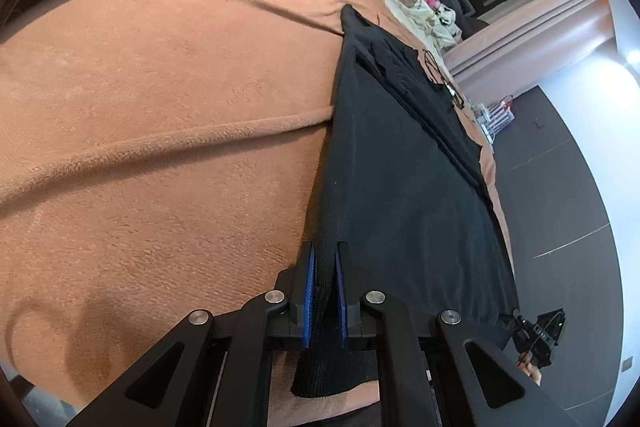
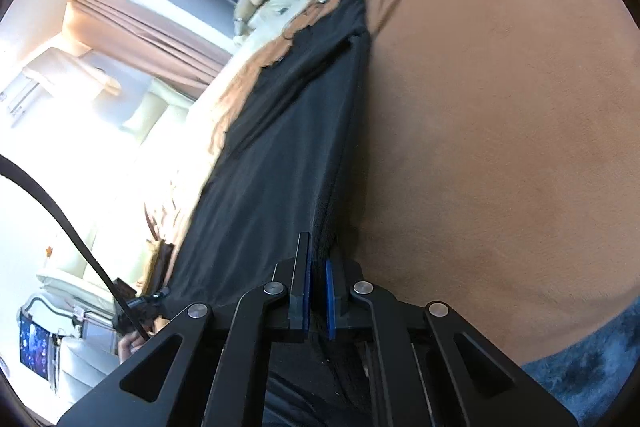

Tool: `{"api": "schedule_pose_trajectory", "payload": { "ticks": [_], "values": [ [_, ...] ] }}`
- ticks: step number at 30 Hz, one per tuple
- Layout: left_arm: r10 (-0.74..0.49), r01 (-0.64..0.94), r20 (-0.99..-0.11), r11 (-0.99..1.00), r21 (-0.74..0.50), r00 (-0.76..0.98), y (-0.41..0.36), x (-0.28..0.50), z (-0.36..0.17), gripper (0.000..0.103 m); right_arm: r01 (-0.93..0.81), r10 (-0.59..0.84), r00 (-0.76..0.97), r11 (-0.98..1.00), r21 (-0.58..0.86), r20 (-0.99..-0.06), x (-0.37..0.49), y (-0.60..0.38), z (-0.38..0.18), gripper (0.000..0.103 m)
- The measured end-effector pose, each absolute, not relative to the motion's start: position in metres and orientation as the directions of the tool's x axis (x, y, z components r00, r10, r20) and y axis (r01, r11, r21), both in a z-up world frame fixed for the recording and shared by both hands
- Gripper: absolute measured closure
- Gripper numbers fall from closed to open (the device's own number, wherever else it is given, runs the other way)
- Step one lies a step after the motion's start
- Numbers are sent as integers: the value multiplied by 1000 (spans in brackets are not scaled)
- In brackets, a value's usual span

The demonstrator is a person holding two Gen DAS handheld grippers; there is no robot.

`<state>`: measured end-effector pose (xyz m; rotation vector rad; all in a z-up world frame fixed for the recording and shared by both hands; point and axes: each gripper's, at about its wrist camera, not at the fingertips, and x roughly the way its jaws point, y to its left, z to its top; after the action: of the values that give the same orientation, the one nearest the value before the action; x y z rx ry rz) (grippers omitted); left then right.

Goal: Fold small clothes
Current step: 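Lift the hem with both grippers and fold it toward the collar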

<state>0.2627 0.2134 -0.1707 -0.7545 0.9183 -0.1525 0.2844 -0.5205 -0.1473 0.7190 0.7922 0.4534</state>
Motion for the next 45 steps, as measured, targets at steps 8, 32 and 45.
{"api": "schedule_pose_trajectory", "payload": {
  "ticks": [8, 32, 45],
  "values": [
    [-441, -200, -688, 740, -642, 577, 206, 268, -183, 92, -10, 561, 582, 729, 684, -589, 288, -503, -156, 97],
    [-508, -199, -638, 670, -715, 579, 205, 280, -198, 73, -125, 719, 584, 538, 834, -376, 281, -496, -200, 60],
    [-508, -228, -634, 647, -728, 583, 204, 277, -205, 81, -87, 661, 627, 584, 807, -411, 307, -477, -207, 86]
  ]
}}
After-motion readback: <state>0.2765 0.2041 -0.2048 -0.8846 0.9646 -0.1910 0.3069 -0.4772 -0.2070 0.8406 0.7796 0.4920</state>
